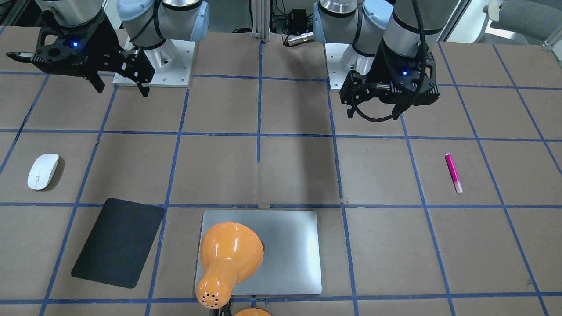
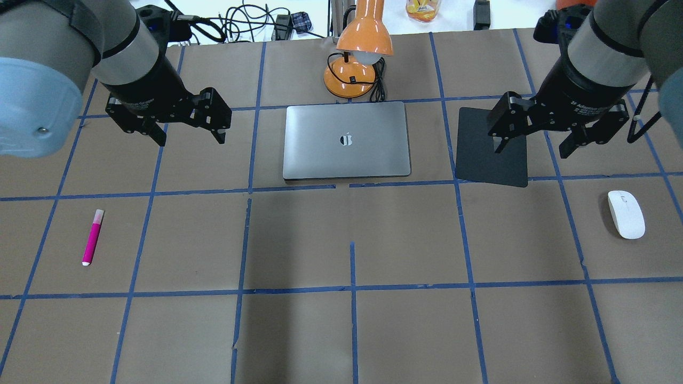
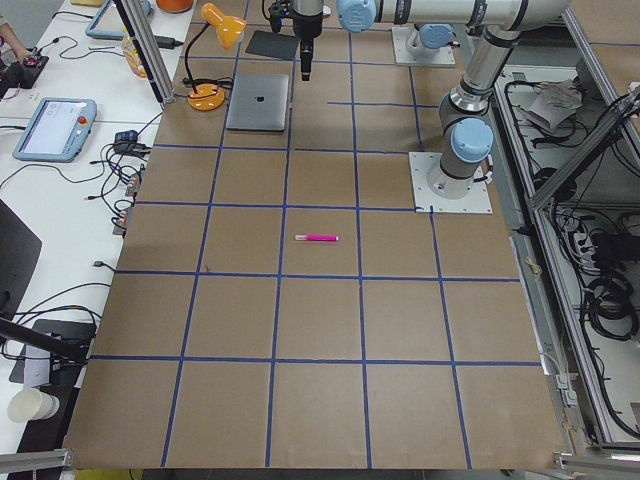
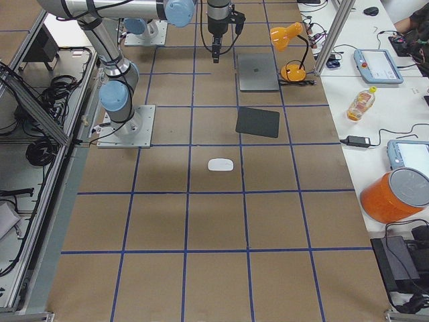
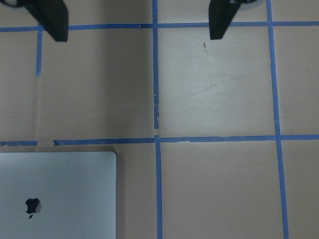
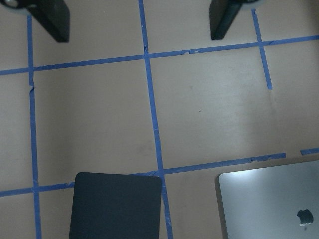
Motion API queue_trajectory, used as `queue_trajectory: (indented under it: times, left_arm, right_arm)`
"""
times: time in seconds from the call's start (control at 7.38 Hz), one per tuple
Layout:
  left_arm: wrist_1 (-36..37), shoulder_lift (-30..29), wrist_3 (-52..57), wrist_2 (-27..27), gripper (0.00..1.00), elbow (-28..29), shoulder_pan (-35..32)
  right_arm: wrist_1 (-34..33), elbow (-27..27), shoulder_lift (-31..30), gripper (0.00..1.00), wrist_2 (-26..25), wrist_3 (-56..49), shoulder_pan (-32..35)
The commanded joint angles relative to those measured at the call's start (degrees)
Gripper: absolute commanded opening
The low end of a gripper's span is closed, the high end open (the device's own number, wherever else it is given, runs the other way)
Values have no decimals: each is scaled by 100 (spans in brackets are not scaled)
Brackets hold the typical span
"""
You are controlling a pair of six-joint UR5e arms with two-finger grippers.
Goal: Place pen and mouse around notebook
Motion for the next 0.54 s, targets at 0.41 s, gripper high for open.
queue_trajectory:
  times: [0.41]
  left_arm:
    - [2, 8, 9, -6, 100, -6, 13]
  right_arm:
    - [-25, 53, 52, 100, -53, -119, -52]
